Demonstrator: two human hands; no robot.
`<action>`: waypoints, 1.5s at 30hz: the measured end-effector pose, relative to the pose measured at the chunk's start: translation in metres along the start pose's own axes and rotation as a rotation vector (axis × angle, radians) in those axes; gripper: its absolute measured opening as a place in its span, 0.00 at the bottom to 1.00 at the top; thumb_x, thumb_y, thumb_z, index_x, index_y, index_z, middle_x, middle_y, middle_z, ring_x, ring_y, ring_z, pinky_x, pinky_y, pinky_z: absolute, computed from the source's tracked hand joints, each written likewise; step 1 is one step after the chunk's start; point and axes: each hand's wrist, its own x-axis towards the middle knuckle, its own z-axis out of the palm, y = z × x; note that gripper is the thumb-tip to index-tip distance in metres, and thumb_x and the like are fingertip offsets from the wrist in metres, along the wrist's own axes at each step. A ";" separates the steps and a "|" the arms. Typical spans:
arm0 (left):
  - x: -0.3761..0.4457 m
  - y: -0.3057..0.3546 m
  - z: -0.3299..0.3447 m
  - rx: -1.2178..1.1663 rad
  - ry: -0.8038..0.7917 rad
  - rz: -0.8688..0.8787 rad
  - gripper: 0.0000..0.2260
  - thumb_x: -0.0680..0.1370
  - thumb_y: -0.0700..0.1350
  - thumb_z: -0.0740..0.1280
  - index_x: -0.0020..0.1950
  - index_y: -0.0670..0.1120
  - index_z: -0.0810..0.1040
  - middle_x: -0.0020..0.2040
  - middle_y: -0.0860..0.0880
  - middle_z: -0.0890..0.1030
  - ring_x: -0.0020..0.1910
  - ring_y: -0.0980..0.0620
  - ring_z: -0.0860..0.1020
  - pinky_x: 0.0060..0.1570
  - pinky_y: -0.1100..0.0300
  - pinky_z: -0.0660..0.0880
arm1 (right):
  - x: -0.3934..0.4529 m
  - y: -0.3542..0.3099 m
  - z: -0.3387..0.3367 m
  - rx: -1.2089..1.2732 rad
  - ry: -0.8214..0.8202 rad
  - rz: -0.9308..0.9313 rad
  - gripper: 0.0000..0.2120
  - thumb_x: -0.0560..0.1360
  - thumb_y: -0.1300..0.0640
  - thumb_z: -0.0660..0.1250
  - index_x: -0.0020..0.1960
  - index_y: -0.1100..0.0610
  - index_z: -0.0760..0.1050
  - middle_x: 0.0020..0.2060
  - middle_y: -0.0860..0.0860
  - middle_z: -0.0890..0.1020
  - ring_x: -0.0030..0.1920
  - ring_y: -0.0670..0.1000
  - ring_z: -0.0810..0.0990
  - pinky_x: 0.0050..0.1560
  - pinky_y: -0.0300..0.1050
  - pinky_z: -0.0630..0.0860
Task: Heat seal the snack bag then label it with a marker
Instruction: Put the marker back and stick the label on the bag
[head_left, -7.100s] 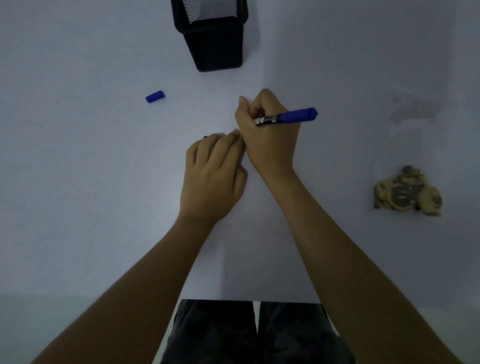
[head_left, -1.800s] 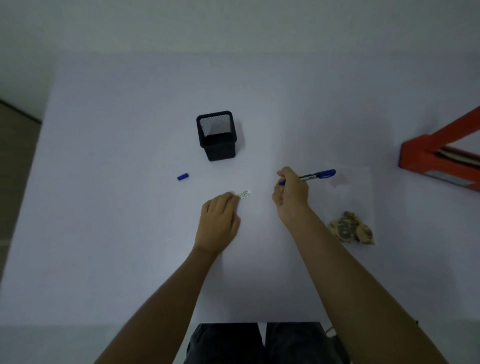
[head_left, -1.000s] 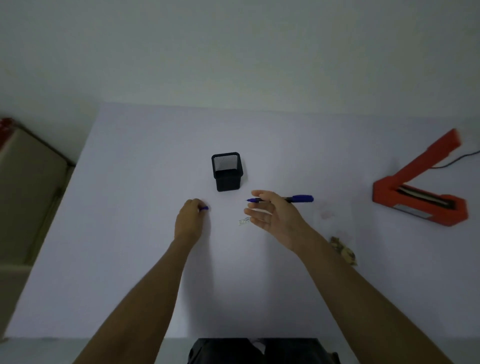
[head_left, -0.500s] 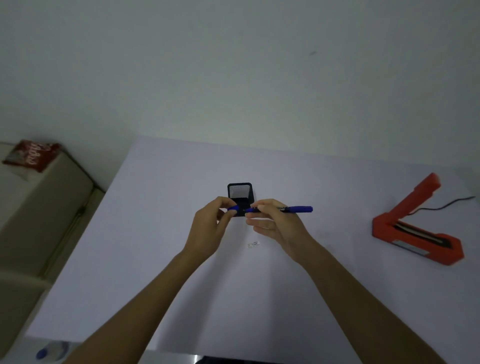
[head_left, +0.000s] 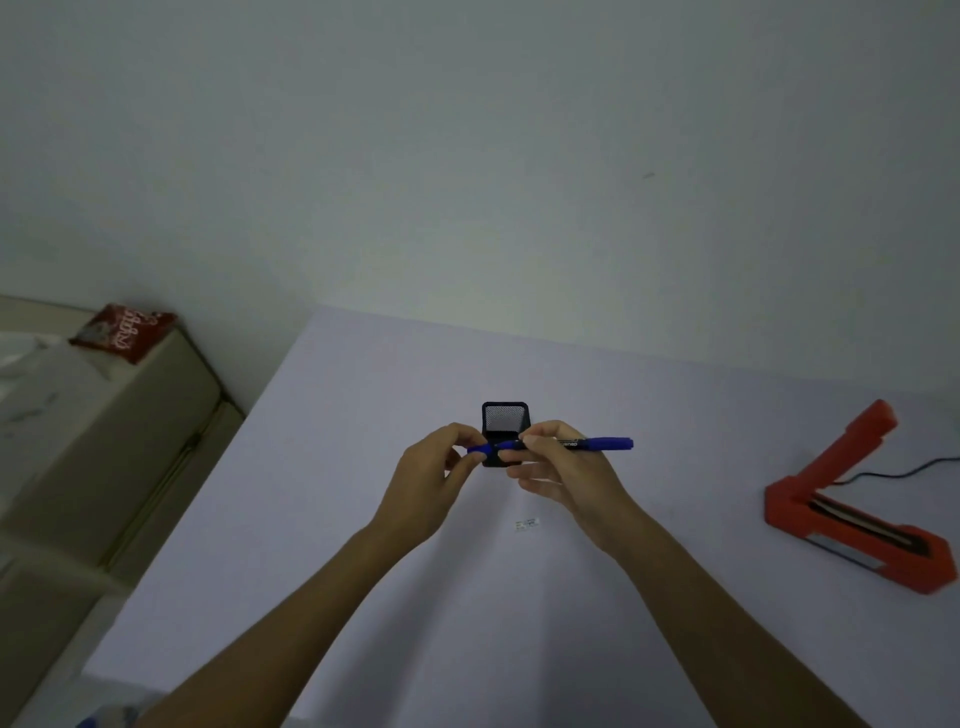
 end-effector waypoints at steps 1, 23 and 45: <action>0.000 -0.001 -0.001 0.011 -0.001 0.000 0.04 0.79 0.44 0.65 0.53 0.51 0.76 0.47 0.59 0.78 0.41 0.58 0.77 0.42 0.73 0.71 | 0.000 -0.001 0.001 -0.003 -0.002 0.000 0.04 0.79 0.60 0.64 0.51 0.60 0.76 0.45 0.58 0.86 0.48 0.59 0.85 0.53 0.53 0.80; -0.006 0.021 -0.017 -0.088 -0.059 -0.001 0.04 0.78 0.44 0.65 0.50 0.54 0.77 0.44 0.60 0.80 0.42 0.57 0.77 0.43 0.68 0.74 | -0.015 -0.011 0.006 -0.038 -0.045 -0.029 0.04 0.79 0.61 0.64 0.50 0.62 0.77 0.45 0.60 0.86 0.47 0.59 0.85 0.52 0.51 0.81; -0.016 0.065 -0.039 -0.175 0.085 0.029 0.04 0.75 0.43 0.70 0.48 0.46 0.84 0.41 0.54 0.85 0.42 0.60 0.80 0.42 0.71 0.74 | -0.030 -0.008 0.024 0.472 -0.048 -0.019 0.05 0.76 0.63 0.66 0.45 0.65 0.79 0.31 0.54 0.81 0.31 0.46 0.77 0.32 0.35 0.75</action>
